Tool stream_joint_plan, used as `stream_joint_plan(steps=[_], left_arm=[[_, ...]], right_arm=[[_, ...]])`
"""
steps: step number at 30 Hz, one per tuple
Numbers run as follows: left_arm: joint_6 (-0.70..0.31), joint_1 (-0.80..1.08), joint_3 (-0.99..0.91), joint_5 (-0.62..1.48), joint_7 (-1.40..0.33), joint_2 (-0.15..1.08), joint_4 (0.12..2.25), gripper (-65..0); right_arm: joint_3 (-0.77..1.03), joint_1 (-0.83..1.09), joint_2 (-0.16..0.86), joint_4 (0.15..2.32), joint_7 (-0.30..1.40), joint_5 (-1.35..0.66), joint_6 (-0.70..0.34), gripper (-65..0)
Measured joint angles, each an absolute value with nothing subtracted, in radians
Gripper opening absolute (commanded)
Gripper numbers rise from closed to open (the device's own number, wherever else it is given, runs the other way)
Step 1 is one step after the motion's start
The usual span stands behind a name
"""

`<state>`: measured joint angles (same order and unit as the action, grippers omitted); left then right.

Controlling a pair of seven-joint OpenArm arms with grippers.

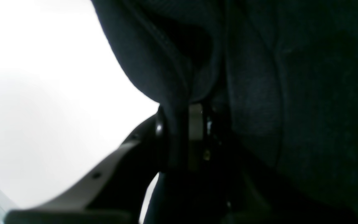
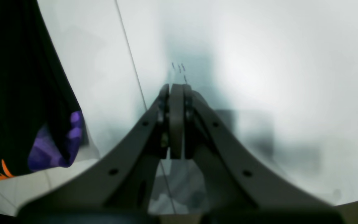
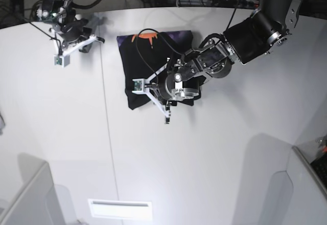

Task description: Fold the T-shirt properly

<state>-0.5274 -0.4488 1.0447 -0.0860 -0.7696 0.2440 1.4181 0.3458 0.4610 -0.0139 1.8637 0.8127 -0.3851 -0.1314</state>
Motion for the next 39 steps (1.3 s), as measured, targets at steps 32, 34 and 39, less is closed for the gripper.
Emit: stream_joint_plan(steps=[32,34,39], left_arm=[[-0.576,-0.457,1.047,-0.082,-0.769,0.241,1.419,-65.0],[-0.576,-0.457,1.044,-0.082,-0.771,0.241,1.42,-56.3],[-0.577,-0.48,1.048,-0.08,-0.771,0.241,1.425,-27.3]], right_arm=[[0.347,0.475,-0.014,1.863,0.812,-0.385,-0.131,-65.0],[0.347,0.475,-0.014,1.863,0.812,-0.385,-0.131,-65.0],[0.347,0.475,-0.014,1.863,0.812,-0.385,-0.131,-65.0]])
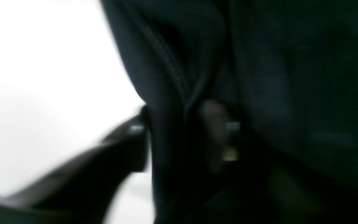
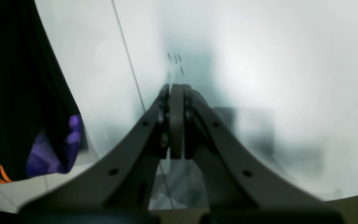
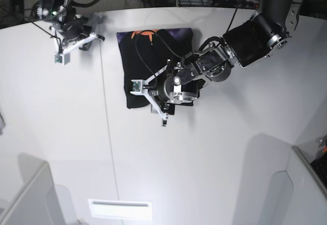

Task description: Fold the T-shirt properly

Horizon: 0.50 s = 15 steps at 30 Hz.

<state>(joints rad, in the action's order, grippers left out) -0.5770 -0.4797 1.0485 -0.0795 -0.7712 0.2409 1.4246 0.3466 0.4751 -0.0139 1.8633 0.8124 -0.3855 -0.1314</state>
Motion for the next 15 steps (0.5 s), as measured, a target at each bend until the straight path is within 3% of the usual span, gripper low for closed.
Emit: stream_joint_plan(steps=[2,4,10,15], left_arm=[[-0.577,-0.484,1.039,-0.078,-0.77,0.24,1.425,-18.3],[-0.577,-0.498,1.039,-0.074,-0.77,0.241,1.425,-13.7],[-0.587,-0.519,1.036,-0.053,-0.779,0.241,1.431,-13.2],[-0.611,-0.513,0.899,-0.047,-0.794,0.25,1.557,-13.2]], right_arm=[[0.345,0.475,-0.014,1.863,0.812,-0.385,-0.131,-65.0],[0.344,0.475,-0.014,1.863,0.812,-0.386,-0.131,-65.0],[0.343,0.477,-0.014,1.863,0.812,-0.385,-0.131,-65.0],[0.342,0.475,-0.014,1.861,0.812,-0.386,-0.131,-65.0]])
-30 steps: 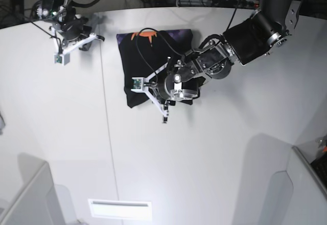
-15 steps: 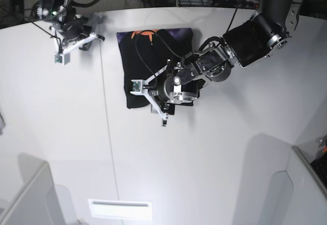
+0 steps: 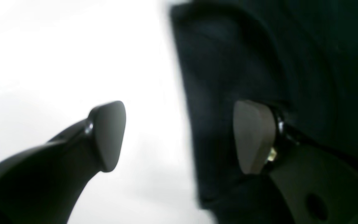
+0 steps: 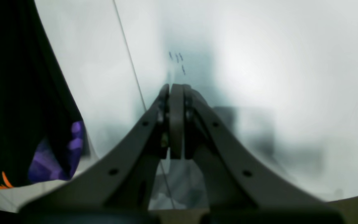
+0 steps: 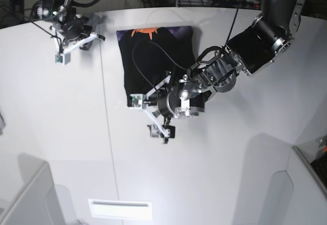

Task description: Fold the T-shirt properly

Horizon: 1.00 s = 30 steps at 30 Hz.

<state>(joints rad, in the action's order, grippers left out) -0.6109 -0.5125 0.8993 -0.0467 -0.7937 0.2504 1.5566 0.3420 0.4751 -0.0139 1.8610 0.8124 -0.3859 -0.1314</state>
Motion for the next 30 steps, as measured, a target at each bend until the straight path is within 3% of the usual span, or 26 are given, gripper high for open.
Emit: stream_joint_plan(steps=[4,6,8,10,11,17,26,30], left_arm=[[-0.604,-0.445,0.746,-0.052,-0.794,0.249,1.702,-13.8],[-0.608,-0.365,0.666,-0.047,-0.796,0.249,1.783,-20.2],[-0.606,-0.278,0.587,-0.047,-0.794,0.253,1.85,-34.4],[-0.608,-0.205,0.534,-0.048,-0.792,0.274,1.899,-58.4],[-0.609,-0.175,0.508,-0.05,-0.796,0.285,1.919,-65.0],[-0.604,0.049,0.266,-0.056,-0.698,0.315,1.969,-65.0],[-0.606,0.506,-0.08,-0.064,-0.159,0.34,1.963,-65.0],[-0.603,0.675,-0.151,-0.066,-0.055,0.348,1.961,-65.0]], right_arm=[[0.342,0.475,-0.011,1.861,0.812,-0.385,-0.131,-65.0],[0.342,0.478,-0.013,1.861,0.809,-0.387,-0.131,-65.0],[0.339,0.487,-0.012,1.863,0.803,-0.388,-0.131,-65.0],[0.338,0.506,-0.009,1.863,0.746,-0.386,-0.131,-65.0],[0.338,0.517,-0.005,1.865,0.72,-0.385,-0.131,-65.0],[0.336,0.618,0.022,1.891,0.583,-0.385,-0.133,-65.0],[0.336,0.79,0.115,1.974,0.499,-0.385,-0.133,-65.0],[0.337,0.875,0.117,1.996,0.499,-0.387,-0.133,-65.0]])
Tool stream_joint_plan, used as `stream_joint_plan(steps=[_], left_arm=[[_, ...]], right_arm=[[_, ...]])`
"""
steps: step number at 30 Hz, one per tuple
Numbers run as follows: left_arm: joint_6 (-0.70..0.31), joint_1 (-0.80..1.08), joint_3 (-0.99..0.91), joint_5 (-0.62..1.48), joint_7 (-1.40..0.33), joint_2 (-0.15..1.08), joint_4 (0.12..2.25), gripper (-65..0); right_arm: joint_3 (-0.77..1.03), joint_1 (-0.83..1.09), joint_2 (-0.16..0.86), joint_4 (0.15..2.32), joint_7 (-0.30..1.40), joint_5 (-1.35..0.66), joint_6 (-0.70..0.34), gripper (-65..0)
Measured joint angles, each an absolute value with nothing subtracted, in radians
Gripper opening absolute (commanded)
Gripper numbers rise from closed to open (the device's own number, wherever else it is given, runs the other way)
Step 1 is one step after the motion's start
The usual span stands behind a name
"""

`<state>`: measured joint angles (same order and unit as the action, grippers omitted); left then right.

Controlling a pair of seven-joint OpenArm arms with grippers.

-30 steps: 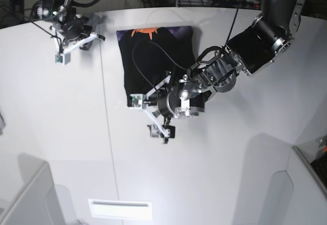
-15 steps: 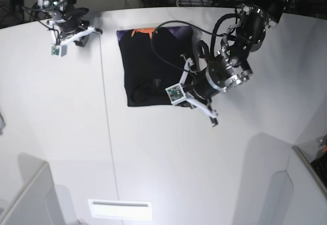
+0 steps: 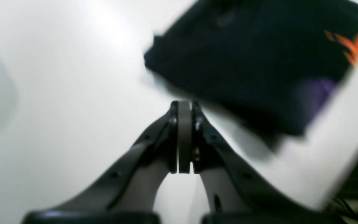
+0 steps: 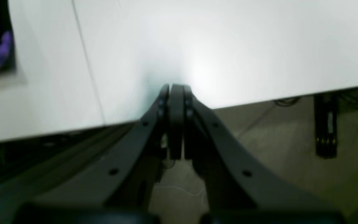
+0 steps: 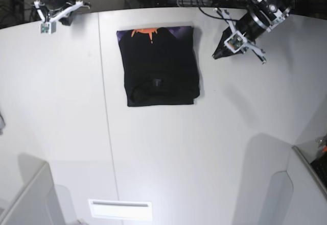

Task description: Fold the T-shirt properly

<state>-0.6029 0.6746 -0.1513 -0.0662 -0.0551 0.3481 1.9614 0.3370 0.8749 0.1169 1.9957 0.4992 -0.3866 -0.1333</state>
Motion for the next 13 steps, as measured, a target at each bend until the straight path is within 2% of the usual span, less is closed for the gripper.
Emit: stream_joint_plan(steps=[8,13], left_arm=[[-0.602,0.942,-0.2,-0.062,-0.036,0.347,1.941,-65.0],[-0.602,1.035,-0.189,-0.062,-0.025,0.346,1.779,-65.0]], right_arm=[[0.323,1.068,0.115,2.002,0.503,-0.342,-0.132,-65.0],[0.263,1.163,0.12,1.975,0.494,-0.342,-0.136,-65.0]])
